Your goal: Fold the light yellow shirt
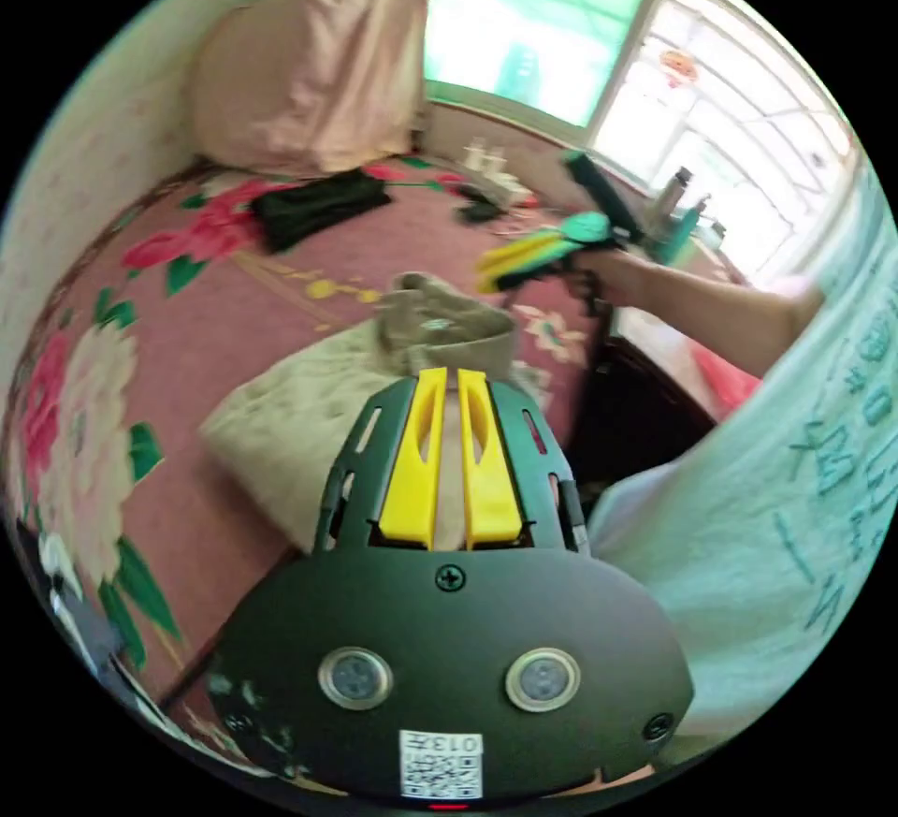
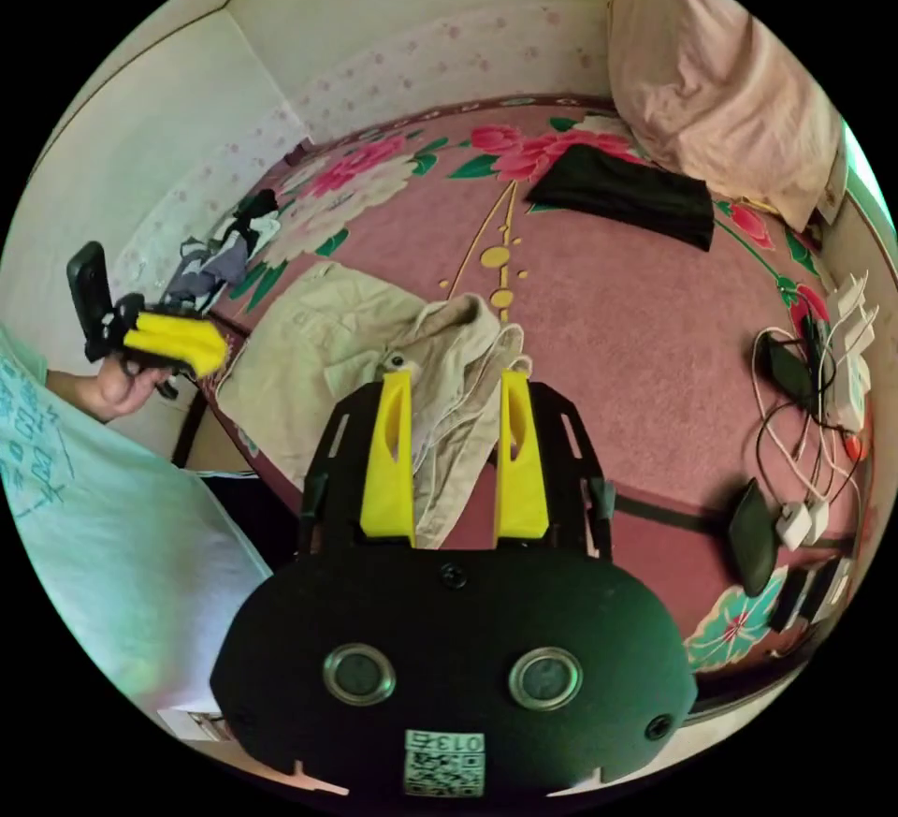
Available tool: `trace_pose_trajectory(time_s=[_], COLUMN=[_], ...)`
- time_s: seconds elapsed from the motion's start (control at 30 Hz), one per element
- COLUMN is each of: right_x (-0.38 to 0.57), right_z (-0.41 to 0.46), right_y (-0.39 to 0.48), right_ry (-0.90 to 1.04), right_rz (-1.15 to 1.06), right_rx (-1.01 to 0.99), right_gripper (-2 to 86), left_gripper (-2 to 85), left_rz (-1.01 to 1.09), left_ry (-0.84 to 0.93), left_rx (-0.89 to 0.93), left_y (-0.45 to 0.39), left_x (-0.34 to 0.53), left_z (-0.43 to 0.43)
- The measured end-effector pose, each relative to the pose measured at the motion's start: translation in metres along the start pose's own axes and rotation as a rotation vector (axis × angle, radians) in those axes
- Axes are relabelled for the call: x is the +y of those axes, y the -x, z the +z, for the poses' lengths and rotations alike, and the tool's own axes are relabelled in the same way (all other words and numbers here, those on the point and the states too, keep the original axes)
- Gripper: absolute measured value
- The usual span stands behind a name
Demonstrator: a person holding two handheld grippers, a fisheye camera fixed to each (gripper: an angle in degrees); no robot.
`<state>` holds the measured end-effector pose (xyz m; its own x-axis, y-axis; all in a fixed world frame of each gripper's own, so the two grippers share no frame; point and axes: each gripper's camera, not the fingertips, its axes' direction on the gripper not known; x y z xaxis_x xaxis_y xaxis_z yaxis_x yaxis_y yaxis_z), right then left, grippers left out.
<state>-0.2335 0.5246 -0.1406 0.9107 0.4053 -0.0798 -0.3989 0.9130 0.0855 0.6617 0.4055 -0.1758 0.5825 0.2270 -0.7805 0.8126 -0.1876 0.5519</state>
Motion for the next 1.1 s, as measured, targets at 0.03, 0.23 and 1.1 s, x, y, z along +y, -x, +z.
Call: trace_pose_trajectory(time_s=[0.03,0.23,1.1], right_x=[0.009,0.028,0.027], right_z=[0.011,0.059,0.053], right_y=[0.011,0.035,0.145], right_ry=[0.015,0.182,-0.062], right_rz=[0.016,0.077,0.220], right_rx=[0.007,0.083,0.362], right_gripper=[11.4,2.7,1.0], left_gripper=[4.2,5.6,3.7], left_rz=[-0.084,-0.129,0.207], left_ry=[0.000,0.179,-0.034], left_rx=[-0.142,-0.231,-0.070], left_y=[0.024,0.091,0.102], left_x=[0.015,0.034,0.009], left_z=[-0.002,0.073,0.119])
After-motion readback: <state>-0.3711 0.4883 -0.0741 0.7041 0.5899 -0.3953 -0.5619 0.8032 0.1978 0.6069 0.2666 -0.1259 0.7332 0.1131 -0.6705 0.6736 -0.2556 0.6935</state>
